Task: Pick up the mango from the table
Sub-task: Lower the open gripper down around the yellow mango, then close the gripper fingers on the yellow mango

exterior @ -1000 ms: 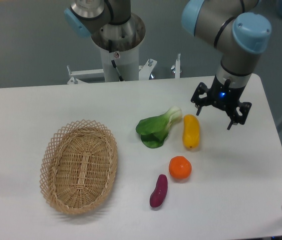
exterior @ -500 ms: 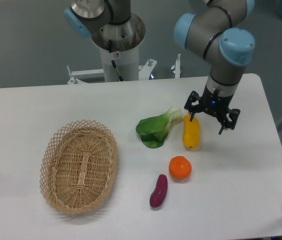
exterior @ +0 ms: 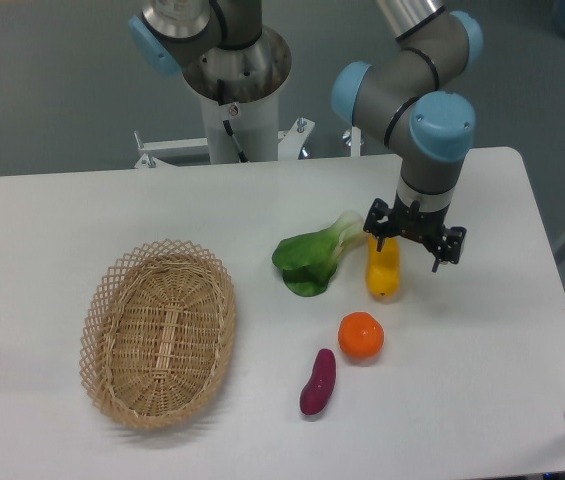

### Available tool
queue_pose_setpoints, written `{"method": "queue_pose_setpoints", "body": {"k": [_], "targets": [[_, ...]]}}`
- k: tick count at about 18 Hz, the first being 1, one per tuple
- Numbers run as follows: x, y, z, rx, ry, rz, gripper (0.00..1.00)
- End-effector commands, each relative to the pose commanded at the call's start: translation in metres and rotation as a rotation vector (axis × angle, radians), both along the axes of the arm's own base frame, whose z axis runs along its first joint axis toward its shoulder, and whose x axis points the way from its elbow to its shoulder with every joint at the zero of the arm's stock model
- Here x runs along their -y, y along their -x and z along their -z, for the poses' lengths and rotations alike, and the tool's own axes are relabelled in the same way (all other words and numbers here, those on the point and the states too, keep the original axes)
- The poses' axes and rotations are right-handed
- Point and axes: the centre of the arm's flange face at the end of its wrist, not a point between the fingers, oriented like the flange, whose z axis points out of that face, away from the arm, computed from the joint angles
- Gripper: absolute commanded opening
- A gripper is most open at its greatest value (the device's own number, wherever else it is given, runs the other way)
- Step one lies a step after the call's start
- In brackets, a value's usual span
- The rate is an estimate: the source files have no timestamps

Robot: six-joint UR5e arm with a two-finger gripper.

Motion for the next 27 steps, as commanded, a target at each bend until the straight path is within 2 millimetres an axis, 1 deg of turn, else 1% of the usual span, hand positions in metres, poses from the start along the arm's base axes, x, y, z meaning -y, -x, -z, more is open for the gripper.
{"method": "queue_pose_setpoints", "body": {"k": [4,7,9,13,17,23,24,25,26,27], "targets": [[-0.013,-0.013,0.015,0.02,0.009,-0.081,1.0],[-0.02,-0.019,0.025,0.014,0.006,-0.08,1.0],[-0.02,-0.019,0.031,0.007,0.006,-0.074,1.0],[-0.023,-0.012,0.024,-0.023,-0.001,-0.069,1.0],[-0.015,-0.011,0.034,-0.039,0.066,-0.076,1.0],[-0.017,-0.014,0.039,-0.032,0.066,-0.082,0.99],[-0.017,-0.014,0.039,-0.032,0.065,-0.082,0.89],[-0.017,-0.014,0.038,-0.033,0.064,-0.082,0.75],[-0.018,-0.014,0.038,-0.033,0.064,-0.082,0.65],[-0.018,-0.014,0.037,-0.036,0.062,-0.08,0.61]]}}
